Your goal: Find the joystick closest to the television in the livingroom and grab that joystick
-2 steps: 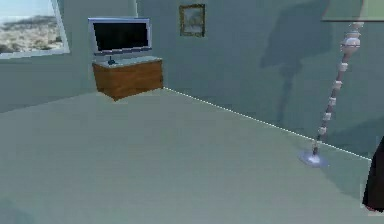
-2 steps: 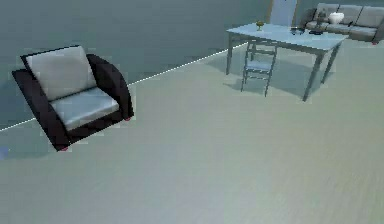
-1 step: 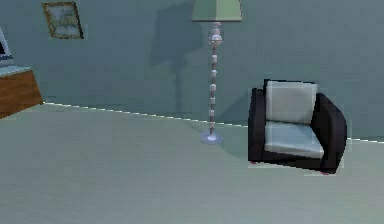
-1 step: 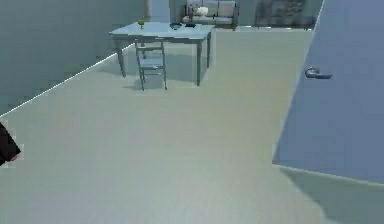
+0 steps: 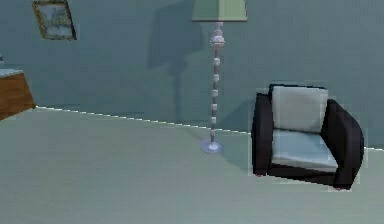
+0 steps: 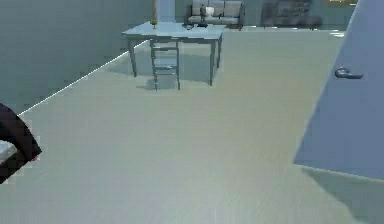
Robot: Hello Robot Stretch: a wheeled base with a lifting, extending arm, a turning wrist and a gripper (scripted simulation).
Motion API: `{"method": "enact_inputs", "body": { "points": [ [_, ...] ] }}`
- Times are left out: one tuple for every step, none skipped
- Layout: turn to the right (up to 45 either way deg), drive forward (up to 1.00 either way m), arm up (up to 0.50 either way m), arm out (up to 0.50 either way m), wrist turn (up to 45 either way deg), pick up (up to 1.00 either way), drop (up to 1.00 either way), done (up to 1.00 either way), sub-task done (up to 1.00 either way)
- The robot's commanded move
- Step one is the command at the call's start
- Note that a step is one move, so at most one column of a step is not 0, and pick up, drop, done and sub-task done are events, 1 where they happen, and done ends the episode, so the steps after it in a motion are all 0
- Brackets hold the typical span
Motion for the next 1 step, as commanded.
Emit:
{"method": "enact_inputs", "body": {
  "points": [
    [-45.0,0.0,0.0,0.0,0.0,0.0,0.0,0.0,0.0]
  ]
}}
